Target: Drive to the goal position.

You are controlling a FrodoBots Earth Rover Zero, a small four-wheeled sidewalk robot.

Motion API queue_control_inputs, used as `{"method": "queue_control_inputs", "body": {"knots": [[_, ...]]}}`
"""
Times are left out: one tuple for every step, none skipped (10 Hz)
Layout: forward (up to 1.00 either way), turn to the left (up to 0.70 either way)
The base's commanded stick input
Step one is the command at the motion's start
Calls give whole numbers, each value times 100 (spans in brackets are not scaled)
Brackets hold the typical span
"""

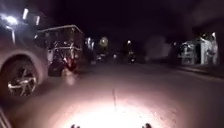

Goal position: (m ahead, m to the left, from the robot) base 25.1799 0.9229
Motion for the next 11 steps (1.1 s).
{"method": "queue_control_inputs", "body": {"knots": [[85,0],[85,0],[85,0],[85,0],[85,0],[85,0],[85,0],[85,0],[85,0],[85,0],[85,0]]}}
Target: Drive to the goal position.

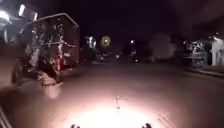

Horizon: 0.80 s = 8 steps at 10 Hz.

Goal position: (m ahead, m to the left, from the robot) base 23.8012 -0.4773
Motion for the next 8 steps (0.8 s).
{"method": "queue_control_inputs", "body": {"knots": [[85,0],[85,0],[85,0],[85,0],[85,0],[85,0],[85,0],[85,0]]}}
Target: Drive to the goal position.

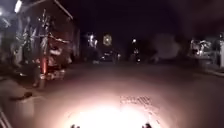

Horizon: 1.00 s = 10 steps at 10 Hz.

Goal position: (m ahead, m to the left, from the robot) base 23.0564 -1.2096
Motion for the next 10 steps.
{"method": "queue_control_inputs", "body": {"knots": [[85,0],[85,0],[85,0],[85,0],[85,0],[85,0],[85,0],[85,0],[85,0],[85,0]]}}
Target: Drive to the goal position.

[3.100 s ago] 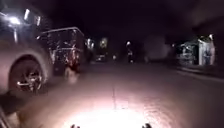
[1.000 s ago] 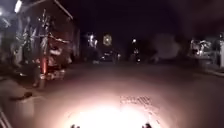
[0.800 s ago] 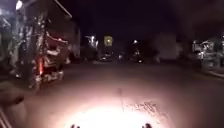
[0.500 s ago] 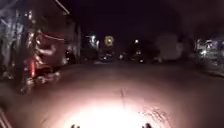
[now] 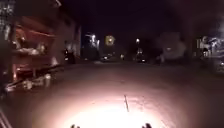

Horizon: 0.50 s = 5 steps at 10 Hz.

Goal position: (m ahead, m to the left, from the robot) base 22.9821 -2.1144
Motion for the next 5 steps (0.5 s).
{"method": "queue_control_inputs", "body": {"knots": [[85,0],[85,0],[85,0],[85,0],[85,0]]}}
